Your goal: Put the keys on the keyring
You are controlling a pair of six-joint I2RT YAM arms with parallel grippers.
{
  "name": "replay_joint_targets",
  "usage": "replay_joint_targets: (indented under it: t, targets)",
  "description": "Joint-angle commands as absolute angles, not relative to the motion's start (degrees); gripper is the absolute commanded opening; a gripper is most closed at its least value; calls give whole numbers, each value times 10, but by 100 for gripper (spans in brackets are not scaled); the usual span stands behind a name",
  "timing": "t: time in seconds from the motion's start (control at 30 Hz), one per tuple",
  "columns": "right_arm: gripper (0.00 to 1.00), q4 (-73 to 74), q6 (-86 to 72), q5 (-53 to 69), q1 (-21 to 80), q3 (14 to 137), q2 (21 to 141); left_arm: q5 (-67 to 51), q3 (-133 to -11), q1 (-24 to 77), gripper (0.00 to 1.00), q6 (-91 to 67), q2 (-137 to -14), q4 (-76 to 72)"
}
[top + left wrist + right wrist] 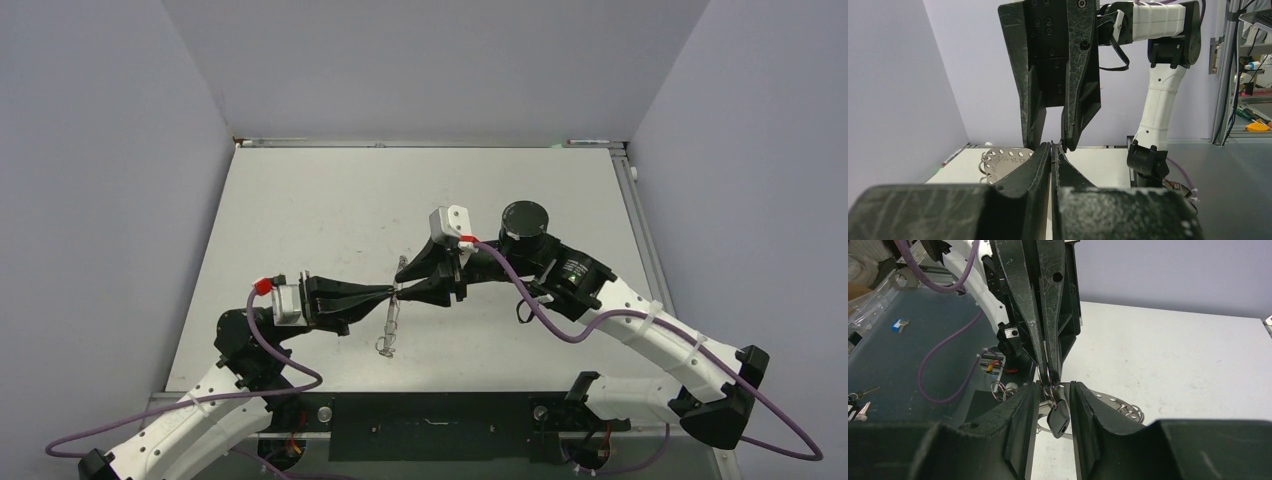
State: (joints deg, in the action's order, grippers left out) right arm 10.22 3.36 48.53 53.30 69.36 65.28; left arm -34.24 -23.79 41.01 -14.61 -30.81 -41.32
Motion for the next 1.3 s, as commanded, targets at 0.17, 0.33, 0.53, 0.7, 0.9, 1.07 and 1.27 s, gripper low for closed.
replay_joint_targets:
  t: [0.17,0.33,0.53,0.7,0.9,1.07,1.27]
  targets:
    - [27,81,39,502,541,700,664,-324,-242,405,0,-154,-305,-455]
    - [26,81,40,499,543,700,666,-322,-241,404,0,-154,-304,-455]
    - [21,77,40,497,544,699,669,-320,-240,401,0,-154,-301,-455]
    - [14,75,40,497,545,703,674,-319,-240,402,0,-155,-302,-456]
    - [5,73,44,489,546,705,675,-323,-243,402,0,-145,-300,-440]
    - [5,112,69,474,546,724,676,-325,-263,402,11,-107,-287,-363]
    - [5,186,108,440,546,755,674,-327,-295,402,54,-28,-246,-235]
